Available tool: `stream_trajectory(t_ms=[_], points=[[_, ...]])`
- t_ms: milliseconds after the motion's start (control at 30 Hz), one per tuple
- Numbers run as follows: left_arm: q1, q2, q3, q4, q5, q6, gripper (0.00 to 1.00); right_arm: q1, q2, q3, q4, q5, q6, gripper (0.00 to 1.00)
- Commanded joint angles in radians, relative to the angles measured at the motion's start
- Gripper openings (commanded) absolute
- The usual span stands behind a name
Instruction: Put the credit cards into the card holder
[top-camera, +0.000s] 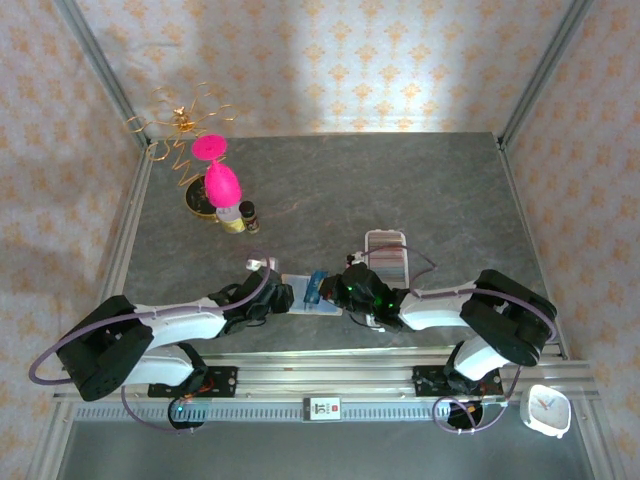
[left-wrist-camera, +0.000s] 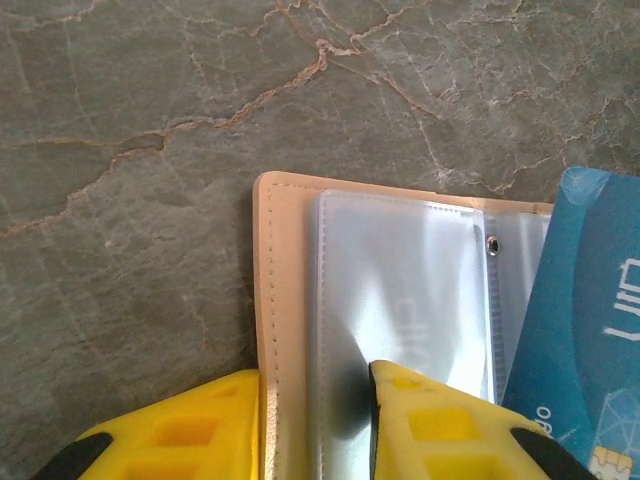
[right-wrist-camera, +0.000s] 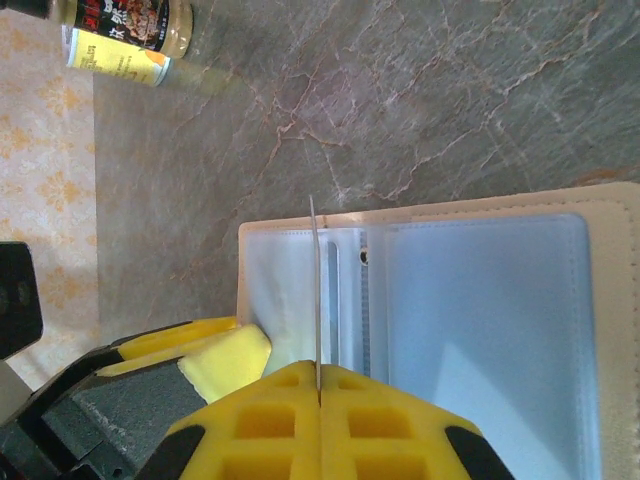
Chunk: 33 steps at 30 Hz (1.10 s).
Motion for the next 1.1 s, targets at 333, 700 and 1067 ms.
stream_trajectory(t_ms=[333,700,1067], points=[[-0.011,0.021,-0.033,-0.064,0.037,-0.008,0.27,0.007,-0.022,-0.003,-0.025,0.118,-0.001,0.0],[-0.013,0.021,-0.032,-0.064,0.039,-0.008,0.27,0.007,0.009,-0.002,-0.004,0.091,0.001,0.0],[-0.013,0.024,-0.034,-0.057,0.038,-0.009,0.27,0.016,0.06,-0.001,0.048,-0.009,0.014,0.0]])
